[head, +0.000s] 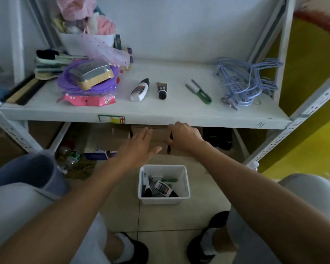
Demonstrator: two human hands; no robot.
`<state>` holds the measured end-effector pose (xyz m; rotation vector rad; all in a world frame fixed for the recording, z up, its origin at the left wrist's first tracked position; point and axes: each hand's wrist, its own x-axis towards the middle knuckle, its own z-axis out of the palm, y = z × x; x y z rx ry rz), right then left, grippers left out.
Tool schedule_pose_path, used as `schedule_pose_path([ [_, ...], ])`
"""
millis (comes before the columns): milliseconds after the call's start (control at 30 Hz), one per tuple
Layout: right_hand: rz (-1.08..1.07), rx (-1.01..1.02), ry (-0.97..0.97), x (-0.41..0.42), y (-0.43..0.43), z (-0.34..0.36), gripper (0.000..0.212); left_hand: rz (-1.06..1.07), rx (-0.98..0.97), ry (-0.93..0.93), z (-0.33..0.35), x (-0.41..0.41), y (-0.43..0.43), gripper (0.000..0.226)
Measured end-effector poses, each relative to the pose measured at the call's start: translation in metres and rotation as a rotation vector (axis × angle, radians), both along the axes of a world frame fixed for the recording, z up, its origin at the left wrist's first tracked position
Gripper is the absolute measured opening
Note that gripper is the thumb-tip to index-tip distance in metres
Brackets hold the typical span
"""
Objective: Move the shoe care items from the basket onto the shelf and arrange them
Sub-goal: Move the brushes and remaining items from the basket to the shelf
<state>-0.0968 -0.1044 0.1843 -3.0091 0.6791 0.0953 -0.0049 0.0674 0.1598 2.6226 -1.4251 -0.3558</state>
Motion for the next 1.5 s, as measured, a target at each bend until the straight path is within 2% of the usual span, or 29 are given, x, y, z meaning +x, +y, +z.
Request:
schedule_pose_path([
  [233,-0.043,0.12,0.221,0.005,0.005,-0.098,0.034,-0.02,0.083,-0.004,-0.048,-0.003,0.003,0.084],
  [367,-0.065,0.204,0.319,0.009,-0.006,-0.169,0.036,-0.009,0.137,0.06,-0.087,0.001,0.002,0.088],
  [533,0.005,0.182,0.431,0.017,-0.02,-0.254,0.035,-0.023,0.256,0.069,-0.122,0.008,-0.004,0.091],
  [767,0.01,0.154,0.487,0.027,-0.033,-0.325,0.036,-0.065,0.236,0.095,-0.14,0.006,-0.027,0.088],
  [933,0.011,0.15,0.491,0.027,-0.04,-0.341,0.024,-0.051,0.281,0.105,-0.15,0.007,-0.028,0.089],
  [1100,0.089,0.047,0.506,0.02,-0.039,-0.338,0.019,-0.053,0.307,0.123,-0.149,0.008,-0.029,0.088],
  [1300,0.094,-0.035,0.481,0.016,-0.036,-0.285,0.017,-0.031,0.306,0.122,-0.134,0.008,-0.027,0.09],
  [1500,0.131,-0.018,0.308,0.01,-0.038,-0.198,0.031,-0.016,0.21,0.106,-0.1,0.005,-0.024,0.092],
])
